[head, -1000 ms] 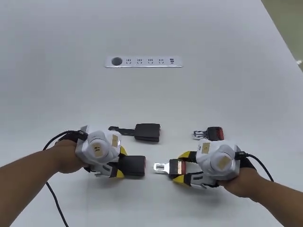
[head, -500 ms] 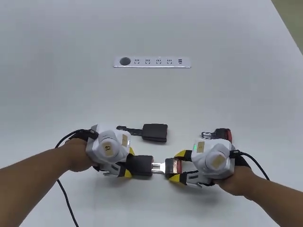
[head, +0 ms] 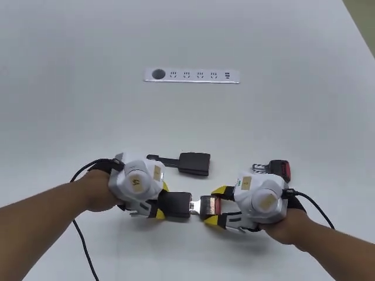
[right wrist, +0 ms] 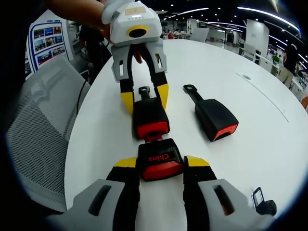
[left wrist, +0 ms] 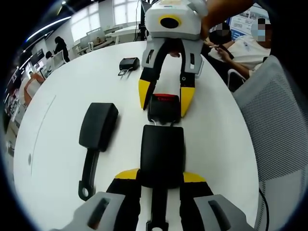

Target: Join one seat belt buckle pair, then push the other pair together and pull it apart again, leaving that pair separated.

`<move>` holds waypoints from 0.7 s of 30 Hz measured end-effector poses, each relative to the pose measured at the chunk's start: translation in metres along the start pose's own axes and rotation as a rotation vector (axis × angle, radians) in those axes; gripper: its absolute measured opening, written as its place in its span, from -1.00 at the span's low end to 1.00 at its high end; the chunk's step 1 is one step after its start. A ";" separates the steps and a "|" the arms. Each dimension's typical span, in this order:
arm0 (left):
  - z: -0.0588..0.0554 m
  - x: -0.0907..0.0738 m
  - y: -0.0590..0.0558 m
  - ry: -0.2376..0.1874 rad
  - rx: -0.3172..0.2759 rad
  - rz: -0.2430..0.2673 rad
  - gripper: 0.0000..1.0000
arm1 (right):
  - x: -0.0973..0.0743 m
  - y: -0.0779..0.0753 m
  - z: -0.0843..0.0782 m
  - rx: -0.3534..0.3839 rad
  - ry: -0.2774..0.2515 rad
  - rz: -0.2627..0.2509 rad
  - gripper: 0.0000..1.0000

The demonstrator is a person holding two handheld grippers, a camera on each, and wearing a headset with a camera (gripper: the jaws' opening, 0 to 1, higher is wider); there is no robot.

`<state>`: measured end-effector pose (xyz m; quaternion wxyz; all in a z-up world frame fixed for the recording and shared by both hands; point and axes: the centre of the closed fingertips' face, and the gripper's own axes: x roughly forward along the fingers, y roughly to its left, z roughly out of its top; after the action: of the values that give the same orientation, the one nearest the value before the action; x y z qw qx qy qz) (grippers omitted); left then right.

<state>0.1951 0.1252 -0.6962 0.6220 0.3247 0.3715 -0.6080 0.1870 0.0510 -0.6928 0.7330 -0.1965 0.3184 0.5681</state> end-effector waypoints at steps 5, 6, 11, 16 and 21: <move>0.001 0.000 -0.001 0.011 -0.006 0.004 -0.40 | 0.003 0.001 0.003 0.009 -0.008 -0.004 -0.37; 0.001 0.000 0.000 0.011 -0.010 0.006 -0.40 | 0.003 0.002 0.003 0.009 -0.006 -0.006 -0.37; 0.000 0.001 0.001 -0.011 -0.028 0.011 -0.40 | 0.006 0.002 0.004 0.013 -0.020 -0.009 -0.37; 0.000 0.001 0.001 -0.005 -0.014 0.006 -0.40 | 0.008 0.000 0.005 -0.002 0.013 0.002 -0.37; 0.001 0.001 0.000 -0.003 -0.009 0.008 -0.39 | 0.007 -0.001 0.005 -0.009 0.034 0.003 -0.37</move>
<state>0.1951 0.1236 -0.6963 0.6266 0.3225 0.3721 -0.6041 0.1899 0.0588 -0.6940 0.7258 -0.2089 0.3287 0.5670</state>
